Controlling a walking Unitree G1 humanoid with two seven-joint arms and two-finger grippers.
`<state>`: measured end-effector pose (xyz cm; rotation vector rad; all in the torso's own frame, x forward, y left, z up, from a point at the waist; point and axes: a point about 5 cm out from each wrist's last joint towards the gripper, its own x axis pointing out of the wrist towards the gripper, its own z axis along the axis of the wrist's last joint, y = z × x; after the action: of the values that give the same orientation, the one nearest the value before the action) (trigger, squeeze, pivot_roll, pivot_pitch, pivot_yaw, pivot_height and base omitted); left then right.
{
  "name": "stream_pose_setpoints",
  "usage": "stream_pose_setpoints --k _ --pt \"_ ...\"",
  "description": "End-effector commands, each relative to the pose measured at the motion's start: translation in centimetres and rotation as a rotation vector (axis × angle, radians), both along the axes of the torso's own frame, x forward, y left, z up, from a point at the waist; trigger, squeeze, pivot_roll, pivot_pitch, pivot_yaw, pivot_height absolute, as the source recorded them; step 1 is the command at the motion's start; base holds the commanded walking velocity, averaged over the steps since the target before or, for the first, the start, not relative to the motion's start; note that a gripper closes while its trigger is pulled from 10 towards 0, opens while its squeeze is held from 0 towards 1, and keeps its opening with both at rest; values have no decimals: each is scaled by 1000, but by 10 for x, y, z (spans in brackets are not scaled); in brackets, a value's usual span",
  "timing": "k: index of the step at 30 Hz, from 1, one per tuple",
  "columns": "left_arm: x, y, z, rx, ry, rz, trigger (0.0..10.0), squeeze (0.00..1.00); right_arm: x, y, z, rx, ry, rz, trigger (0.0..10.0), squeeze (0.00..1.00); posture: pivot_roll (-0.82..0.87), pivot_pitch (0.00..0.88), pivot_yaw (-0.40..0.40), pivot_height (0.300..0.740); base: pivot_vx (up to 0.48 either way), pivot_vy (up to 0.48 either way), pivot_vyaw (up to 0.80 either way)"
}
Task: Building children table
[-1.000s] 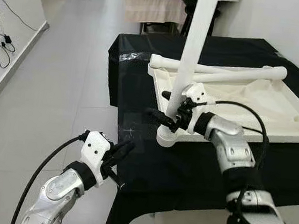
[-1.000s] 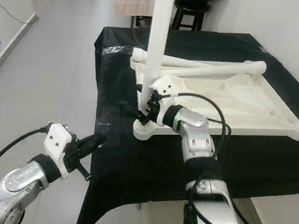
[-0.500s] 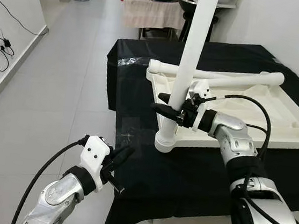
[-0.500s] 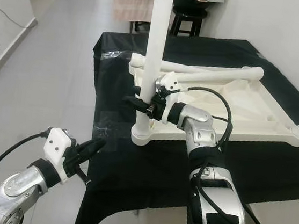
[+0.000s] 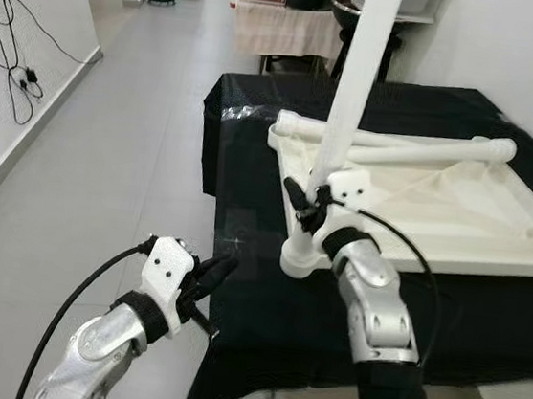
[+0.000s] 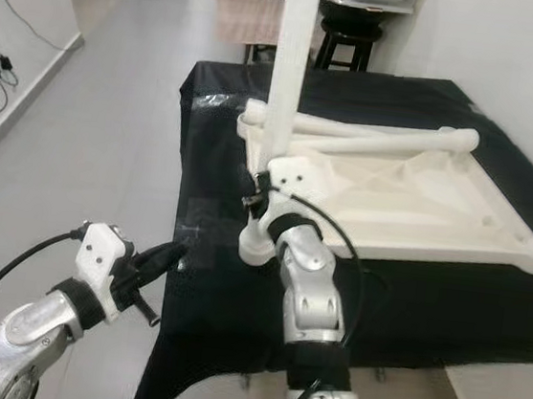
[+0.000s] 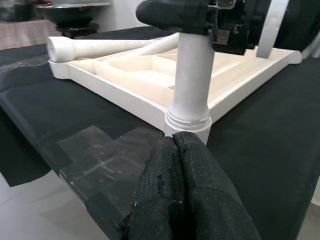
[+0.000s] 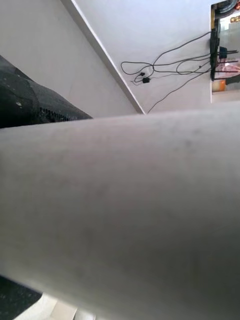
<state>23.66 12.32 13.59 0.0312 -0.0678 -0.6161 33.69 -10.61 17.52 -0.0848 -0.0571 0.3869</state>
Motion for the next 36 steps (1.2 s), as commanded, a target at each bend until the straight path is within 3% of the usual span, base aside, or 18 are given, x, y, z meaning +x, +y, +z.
stream_pose_setpoints --k 1,3,4,5,6,12,13,16,18,23,25,26,27,29,30,36 --pt "0 0 2 -4 4 -4 10000 0 -1 -8 -33 -46 159 -18 0 0 -12 82 -25 740 0 0 0" --pt "0 0 3 -6 2 -1 10000 0 -1 -9 -32 -34 167 -22 0 0 -14 80 -25 740 0 0 0" --pt "0 -1 3 -7 0 3 10000 0 1 -10 -32 -8 187 -17 10000 0 -13 78 -26 740 0 0 0" --pt "0 -1 3 -7 -1 7 10000 0 3 -8 -31 30 218 27 10000 0 -13 78 -26 740 0 0 0" --pt "0 -2 3 -7 -2 8 10000 0 5 -6 -27 72 222 70 10000 1000 -11 78 -26 740 0 0 0" --pt "0 -2 2 -10 1 1 10000 0 15 -4 0 102 152 272 10000 1000 -8 77 -29 740 0 0 0" --pt "0 -3 2 -11 2 0 10000 0 18 -6 8 92 117 339 10000 0 -2 75 -34 740 0 0 0" --pt "1 -3 2 -11 2 0 10000 0 21 -10 18 75 81 444 10000 0 1 74 -38 740 0 0 0" --pt "1 -3 1 -12 3 4 10000 0 23 -13 25 63 67 588 10000 0 -2 72 -39 740 0 0 0" --pt "1 -4 1 -12 4 6 10000 0 24 -15 26 67 73 632 10000 0 -2 72 -39 740 0 0 0" --pt "1 -4 -1 -7 6 6 10000 0 34 -8 33 20 86 751 10000 0 10 62 -39 740 0 0 0" --pt "1 -4 -1 -7 6 6 10000 0 34 -8 33 20 86 751 10000 0 10 62 -39 740 0 0 0" --pt "1 -3 -1 -6 6 7 10000 0 35 -8 34 16 96 790 1098 0 15 60 -37 740 0 0 0" --pt "1 -3 -1 -6 7 7 10000 0 36 -8 33 16 102 804 1098 0 15 60 -37 740 0 0 0" --pt "1 -3 -2 -6 7 7 10000 0 36 -8 33 12 110 817 0 0 16 60 -37 740 0 0 0" --pt "0 -3 -3 -5 10 8 10000 0 34 -15 27 23 115 830 0 0 17 58 -35 740 0 0 0"
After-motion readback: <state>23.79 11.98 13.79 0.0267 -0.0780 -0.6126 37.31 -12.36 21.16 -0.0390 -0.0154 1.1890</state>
